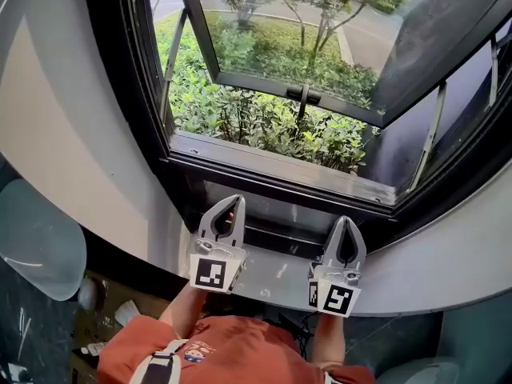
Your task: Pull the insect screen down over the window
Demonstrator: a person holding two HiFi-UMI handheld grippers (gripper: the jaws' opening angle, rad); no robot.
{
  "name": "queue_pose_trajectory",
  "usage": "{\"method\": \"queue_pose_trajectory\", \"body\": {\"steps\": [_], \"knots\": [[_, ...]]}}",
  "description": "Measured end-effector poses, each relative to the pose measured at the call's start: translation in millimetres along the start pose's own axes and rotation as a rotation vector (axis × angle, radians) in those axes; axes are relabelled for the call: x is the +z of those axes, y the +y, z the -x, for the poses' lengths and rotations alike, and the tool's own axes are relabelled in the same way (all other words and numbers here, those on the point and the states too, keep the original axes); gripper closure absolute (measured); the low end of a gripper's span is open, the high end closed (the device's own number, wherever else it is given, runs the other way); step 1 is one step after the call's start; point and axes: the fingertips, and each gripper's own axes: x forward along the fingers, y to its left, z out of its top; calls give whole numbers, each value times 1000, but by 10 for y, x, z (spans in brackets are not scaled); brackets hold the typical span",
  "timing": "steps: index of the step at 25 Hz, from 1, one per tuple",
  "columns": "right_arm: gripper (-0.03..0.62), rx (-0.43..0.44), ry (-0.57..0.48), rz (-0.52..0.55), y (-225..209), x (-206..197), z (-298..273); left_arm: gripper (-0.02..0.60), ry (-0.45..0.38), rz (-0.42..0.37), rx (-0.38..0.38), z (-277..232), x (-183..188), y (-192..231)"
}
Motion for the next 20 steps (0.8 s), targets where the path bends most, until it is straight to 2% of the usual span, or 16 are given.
{"method": "queue_pose_trajectory", "body": {"steps": [6,13,17,20], "knots": [[583,-7,-97,51,-85,331,-205,577,-26,-24,-16,-130,186,75],[585,10,-206,153,-224,851,-452,577,-129,-78,-13,-345,640,223],[585,33,-257,253,-288,1114,-602,577,-184,-137,-7,-491,926,300],[585,30,-304,290,-362,1340,-703,577,-234,-174,-2,-590,1174,356]]}}
